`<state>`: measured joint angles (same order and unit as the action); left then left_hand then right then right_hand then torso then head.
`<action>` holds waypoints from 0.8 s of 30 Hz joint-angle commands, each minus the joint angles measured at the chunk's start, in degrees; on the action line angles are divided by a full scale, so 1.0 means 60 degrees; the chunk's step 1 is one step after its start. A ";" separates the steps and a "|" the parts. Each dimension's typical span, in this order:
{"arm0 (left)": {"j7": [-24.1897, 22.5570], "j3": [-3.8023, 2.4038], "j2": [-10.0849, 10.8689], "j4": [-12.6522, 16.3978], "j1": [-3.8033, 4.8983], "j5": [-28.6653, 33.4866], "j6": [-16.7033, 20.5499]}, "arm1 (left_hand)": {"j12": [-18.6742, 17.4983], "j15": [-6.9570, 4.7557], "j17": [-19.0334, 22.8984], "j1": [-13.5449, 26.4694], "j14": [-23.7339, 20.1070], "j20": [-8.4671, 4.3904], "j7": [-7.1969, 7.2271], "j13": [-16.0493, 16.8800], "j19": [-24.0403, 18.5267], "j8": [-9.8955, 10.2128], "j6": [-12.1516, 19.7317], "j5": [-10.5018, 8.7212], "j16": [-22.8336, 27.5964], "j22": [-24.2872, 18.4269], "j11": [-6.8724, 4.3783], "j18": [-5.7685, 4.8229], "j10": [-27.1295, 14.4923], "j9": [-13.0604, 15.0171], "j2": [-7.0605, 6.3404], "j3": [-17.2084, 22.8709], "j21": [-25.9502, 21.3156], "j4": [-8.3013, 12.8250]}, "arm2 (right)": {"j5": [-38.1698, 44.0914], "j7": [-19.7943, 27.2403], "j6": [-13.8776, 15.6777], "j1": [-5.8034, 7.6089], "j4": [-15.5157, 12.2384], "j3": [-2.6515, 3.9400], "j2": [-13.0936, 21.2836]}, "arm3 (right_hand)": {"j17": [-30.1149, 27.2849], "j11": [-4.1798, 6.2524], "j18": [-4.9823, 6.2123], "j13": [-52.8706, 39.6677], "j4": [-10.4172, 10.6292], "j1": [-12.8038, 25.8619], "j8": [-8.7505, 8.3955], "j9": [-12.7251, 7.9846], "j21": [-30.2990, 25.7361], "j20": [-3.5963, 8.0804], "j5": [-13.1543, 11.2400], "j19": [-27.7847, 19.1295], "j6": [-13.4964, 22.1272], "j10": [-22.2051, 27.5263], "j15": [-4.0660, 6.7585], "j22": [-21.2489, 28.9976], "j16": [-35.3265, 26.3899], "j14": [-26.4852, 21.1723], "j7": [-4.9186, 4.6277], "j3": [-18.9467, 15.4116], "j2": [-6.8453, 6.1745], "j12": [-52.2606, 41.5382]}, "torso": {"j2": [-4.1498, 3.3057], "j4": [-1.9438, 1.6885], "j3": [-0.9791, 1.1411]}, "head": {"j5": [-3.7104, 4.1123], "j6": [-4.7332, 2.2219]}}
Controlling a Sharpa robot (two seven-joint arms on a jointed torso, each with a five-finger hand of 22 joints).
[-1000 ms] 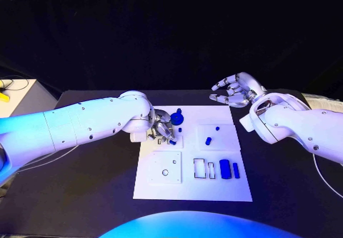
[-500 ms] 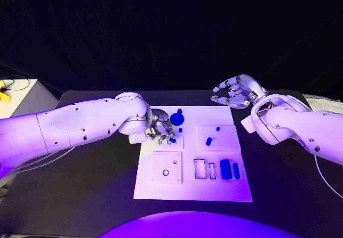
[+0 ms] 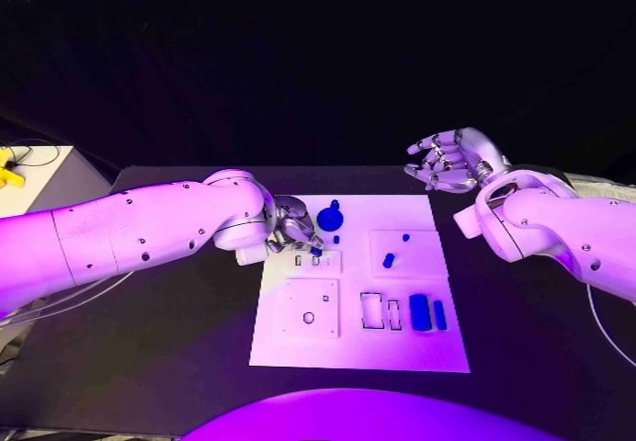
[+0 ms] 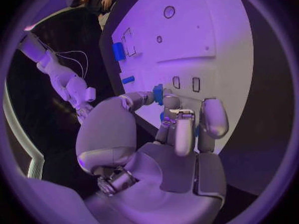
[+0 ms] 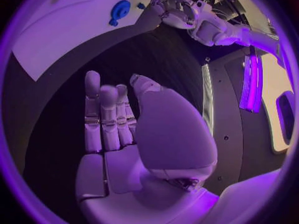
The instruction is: Assemble the parts on the task board
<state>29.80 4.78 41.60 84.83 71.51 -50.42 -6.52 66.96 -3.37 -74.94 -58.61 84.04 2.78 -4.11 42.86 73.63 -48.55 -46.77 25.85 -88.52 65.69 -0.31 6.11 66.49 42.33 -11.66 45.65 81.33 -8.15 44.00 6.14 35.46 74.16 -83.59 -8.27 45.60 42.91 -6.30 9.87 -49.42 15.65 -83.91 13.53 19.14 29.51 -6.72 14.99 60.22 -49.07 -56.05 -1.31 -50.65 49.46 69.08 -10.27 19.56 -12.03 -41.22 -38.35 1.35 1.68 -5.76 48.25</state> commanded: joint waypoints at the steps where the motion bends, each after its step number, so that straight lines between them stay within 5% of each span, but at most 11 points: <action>1: -0.0117 0.0001 0.0027 0.0051 -0.0029 -0.0289 0.0381 | 0.0079 -0.0058 -0.1892 0.0107 0.0759 -0.0005 0.0086 0.0065 0.0108 -0.0077 -0.0152 0.0097 -0.0069 0.0046 -0.0047 -0.0171 0.0126 0.0576 0.0038 0.1831 0.0075 0.1887 | -0.1703 0.1651 0.0212 0.0009 0.0200 0.0004 -0.0042 | -0.0926 -0.0027 0.0021 0.1062 0.0016 0.0005 0.0123 0.0035 -0.1109 -0.0217 0.0107 -0.0612 0.0323 0.0680 -0.0172 0.0817 -0.1858 -0.0784 -0.0103 0.0518 -0.0091 0.1122 | 0.0015 -0.0007 0.0035 | -0.0015 0.0021; 3: -0.0117 0.0004 0.0029 0.0057 -0.0046 -0.0406 0.0446 | 0.0084 -0.0063 -0.1915 0.0117 0.0769 -0.0010 0.0092 0.0071 0.0130 -0.0081 -0.0160 0.0112 -0.0076 0.0075 -0.0053 -0.0177 0.0139 0.0583 0.0037 0.1837 0.0086 0.1892 | -0.2199 0.2031 0.0164 0.0016 0.0333 0.0003 -0.0079 | -0.1498 -0.0151 0.0068 0.2807 -0.0079 0.0117 0.0209 0.0005 -0.1840 -0.0457 0.0118 -0.0815 0.0392 0.0106 -0.0294 0.1469 -0.3105 -0.0799 -0.0226 0.1000 -0.0370 0.2441 | 0.0022 -0.0012 0.0047 | -0.0013 0.0038; 7: -0.0114 0.0009 0.0004 0.0056 -0.0088 -0.0642 0.0554 | 0.0111 -0.0082 -0.1996 0.0154 0.0802 -0.0028 0.0113 0.0102 0.0150 -0.0098 -0.0194 0.0146 -0.0099 0.0094 -0.0073 -0.0180 0.0194 0.0606 0.0033 0.1851 0.0096 0.1906 | -0.2946 0.2545 0.0055 0.0030 0.0576 0.0003 -0.0142 | -0.2475 -0.0430 0.0037 0.5006 -0.0376 0.0427 0.0024 -0.0208 -0.2987 -0.0840 0.0318 -0.1380 0.0445 -0.0046 -0.0742 0.2509 -0.5058 -0.1541 -0.0416 0.1590 -0.0387 0.3995 | 0.0019 -0.0018 0.0029 | -0.0013 0.0052; 13: -0.0105 0.0027 -0.0044 0.0016 -0.0147 -0.0955 0.0646 | 0.0186 -0.0115 -0.2127 0.0216 0.0855 -0.0059 0.0152 0.0217 0.0236 -0.0125 -0.0253 0.0187 -0.0137 0.0201 -0.0110 -0.0203 0.0322 0.0642 0.0023 0.1873 0.0137 0.1922 | -0.3396 0.2866 -0.0100 0.0050 0.0889 0.0001 -0.0251 | -0.3365 -0.0577 0.0130 0.6873 -0.1001 0.0936 -0.0355 -0.0497 -0.4281 -0.1221 0.0304 -0.1636 0.0361 -0.0424 -0.1000 0.4113 -0.6310 -0.1539 -0.0530 0.1861 -0.0351 0.4993 | 0.0003 0.0000 0.0043 | -0.0045 0.0068; 24: -0.0090 0.0073 -0.0133 0.0004 -0.0310 -0.1475 0.0761 | 0.0242 -0.0149 -0.2244 0.0273 0.0900 -0.0090 0.0192 0.0302 0.0313 -0.0147 -0.0307 0.0218 -0.0170 0.0296 -0.0147 -0.0223 0.0432 0.0673 0.0008 0.1890 0.0171 0.1935 | -0.3515 0.2829 -0.0244 0.0057 0.1123 -0.0012 -0.0391 | -0.4100 -0.0733 0.0102 0.7638 -0.1478 0.1194 -0.0713 -0.0707 -0.4335 -0.1334 0.0271 -0.1488 0.0408 -0.0320 -0.1164 0.5322 -0.7058 -0.1780 -0.0624 0.1896 -0.0152 0.5690 | -0.0005 0.0006 0.0036 | -0.0032 0.0110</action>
<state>29.79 5.23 40.96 84.81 69.68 -56.88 -2.60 68.18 -3.78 -74.93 -57.18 84.05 2.27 -3.83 44.52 74.95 -49.21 -47.47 26.82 -89.18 67.39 -1.23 5.21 68.63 45.31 -12.17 45.66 82.05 -8.14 24.15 21.68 35.16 74.46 -76.97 -8.35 43.32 18.31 -10.54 9.81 -3.63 7.00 -77.33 9.39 14.89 3.77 -14.63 16.65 51.39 -46.51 -58.07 -8.33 -18.71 7.22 58.51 -11.88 30.82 -12.82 -7.07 -38.37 1.38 1.91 -5.98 48.88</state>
